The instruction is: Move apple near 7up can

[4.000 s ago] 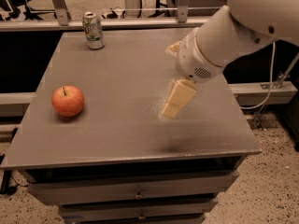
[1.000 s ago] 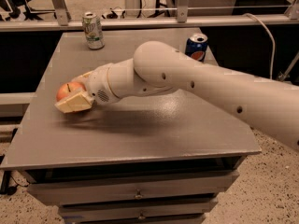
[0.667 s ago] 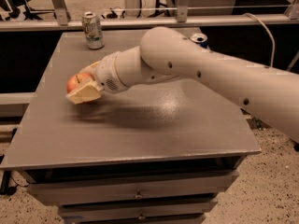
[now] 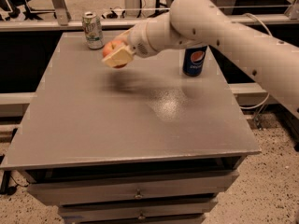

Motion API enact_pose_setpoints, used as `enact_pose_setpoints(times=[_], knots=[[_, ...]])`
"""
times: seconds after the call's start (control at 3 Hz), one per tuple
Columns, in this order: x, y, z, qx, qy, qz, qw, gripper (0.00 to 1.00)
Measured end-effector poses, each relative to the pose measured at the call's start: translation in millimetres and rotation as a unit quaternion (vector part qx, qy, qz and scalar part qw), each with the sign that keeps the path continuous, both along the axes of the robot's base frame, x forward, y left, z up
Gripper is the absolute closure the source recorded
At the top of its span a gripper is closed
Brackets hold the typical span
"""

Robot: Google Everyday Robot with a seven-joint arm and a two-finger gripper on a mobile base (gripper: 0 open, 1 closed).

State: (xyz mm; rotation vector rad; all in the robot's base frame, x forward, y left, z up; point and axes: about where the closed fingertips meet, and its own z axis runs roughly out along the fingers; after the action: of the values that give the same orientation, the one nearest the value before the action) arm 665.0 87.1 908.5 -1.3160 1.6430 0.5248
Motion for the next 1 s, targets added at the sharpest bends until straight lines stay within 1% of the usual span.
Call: enact_pose_setpoints(times=[0.33,0.67,1.0], knots=[[63,-22,12,0.01,-0.015,-0.042,0.999,1.0],[105,-24,9,0.02,-0.012,-0.073,0.997,1.0],[123,-5,-1,0.029,-0.002,-0.086,0.9958,1.0]])
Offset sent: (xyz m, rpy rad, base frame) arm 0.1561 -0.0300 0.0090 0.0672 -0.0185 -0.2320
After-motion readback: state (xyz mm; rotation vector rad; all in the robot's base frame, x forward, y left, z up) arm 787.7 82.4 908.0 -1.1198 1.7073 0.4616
